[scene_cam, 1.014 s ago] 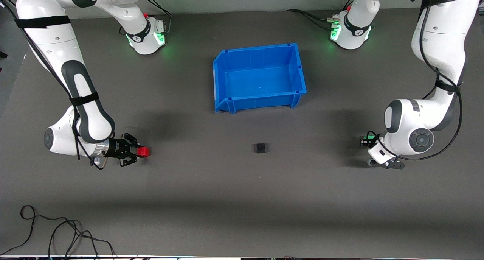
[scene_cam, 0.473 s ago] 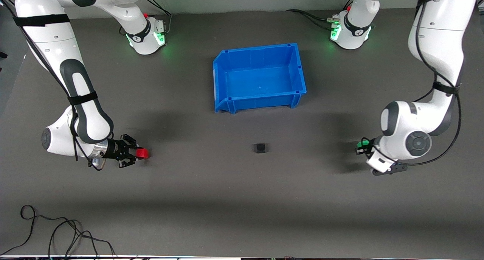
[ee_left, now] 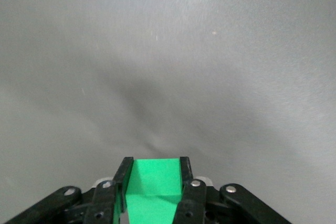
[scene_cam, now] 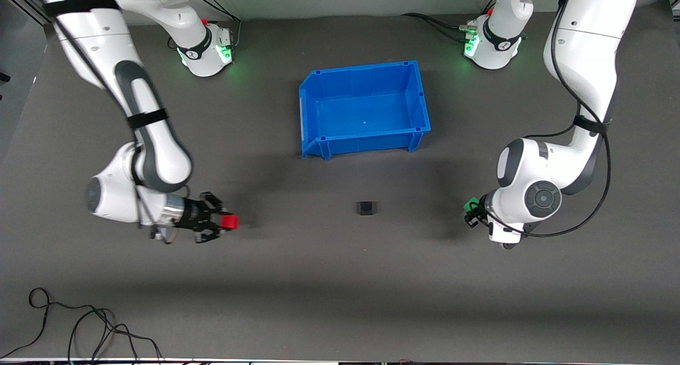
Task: Attach green and red cubes to black cube
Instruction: 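Carry the red and green cubes toward the black cube with both grippers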
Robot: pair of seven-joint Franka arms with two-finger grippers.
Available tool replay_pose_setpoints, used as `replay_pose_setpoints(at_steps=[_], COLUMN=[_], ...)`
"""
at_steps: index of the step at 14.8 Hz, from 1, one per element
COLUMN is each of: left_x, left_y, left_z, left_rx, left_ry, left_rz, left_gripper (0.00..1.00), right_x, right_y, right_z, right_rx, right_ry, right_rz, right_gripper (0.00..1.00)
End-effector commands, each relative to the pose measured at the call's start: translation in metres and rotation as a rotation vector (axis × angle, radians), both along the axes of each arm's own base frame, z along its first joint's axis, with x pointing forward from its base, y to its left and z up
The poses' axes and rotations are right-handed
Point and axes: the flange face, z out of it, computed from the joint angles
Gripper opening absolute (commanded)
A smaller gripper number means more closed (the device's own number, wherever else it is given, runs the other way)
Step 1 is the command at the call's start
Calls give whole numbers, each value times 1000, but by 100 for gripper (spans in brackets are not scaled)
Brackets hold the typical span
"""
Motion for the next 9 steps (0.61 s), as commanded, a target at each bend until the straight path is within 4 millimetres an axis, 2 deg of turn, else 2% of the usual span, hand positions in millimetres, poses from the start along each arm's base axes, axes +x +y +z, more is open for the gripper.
replay_pose_setpoints(at_steps=[1,4,6,8,9], left_x=[9,16,3,-5,-7], left_y=[-38,-74,-112,-141,-156], left_z=[3,-4,-20,-24,-24], left_rx=[0,27,55,46,31], left_ry=[9,19,43,15,2], left_rz=[246,500,588,680,742], left_gripper=[0,0,0,0,0], right_x=[7,4,0,-13,-18], right_y=[62,131,168,206,218], right_z=[0,-13,-23,-33,-39], right_rx=[-1,-5,-6,-10,-13], right_ry=[-9,-26,-26,-34,-37], right_rz=[-47,0,31,86,98], right_gripper=[31,32,32,32,32])
